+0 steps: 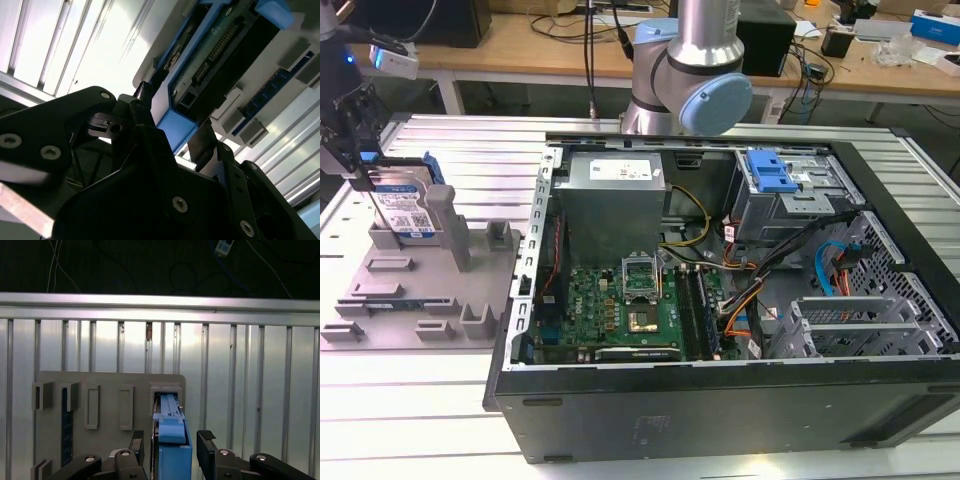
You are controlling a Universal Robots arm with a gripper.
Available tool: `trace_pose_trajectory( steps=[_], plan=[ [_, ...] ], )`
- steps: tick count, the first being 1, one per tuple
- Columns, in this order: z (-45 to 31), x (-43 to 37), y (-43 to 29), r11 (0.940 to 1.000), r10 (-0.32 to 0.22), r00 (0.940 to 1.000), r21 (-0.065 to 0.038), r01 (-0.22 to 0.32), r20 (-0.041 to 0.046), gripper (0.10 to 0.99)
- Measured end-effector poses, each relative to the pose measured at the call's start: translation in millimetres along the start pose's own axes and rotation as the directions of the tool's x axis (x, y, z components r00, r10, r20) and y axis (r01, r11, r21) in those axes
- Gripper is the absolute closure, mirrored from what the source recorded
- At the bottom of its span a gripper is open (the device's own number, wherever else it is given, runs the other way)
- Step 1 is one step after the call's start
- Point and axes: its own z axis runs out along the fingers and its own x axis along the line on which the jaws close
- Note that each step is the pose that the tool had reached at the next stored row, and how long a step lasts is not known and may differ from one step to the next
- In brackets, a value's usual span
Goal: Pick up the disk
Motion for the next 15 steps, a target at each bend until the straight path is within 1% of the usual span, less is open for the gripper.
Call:
trace_pose_trajectory(
  steps=[15],
  plan=[
    [1.4, 1.7, 0.3, 1.0000, 0.000, 1.0000, 0.000, 0.000, 0.0000, 0.545]
  ],
)
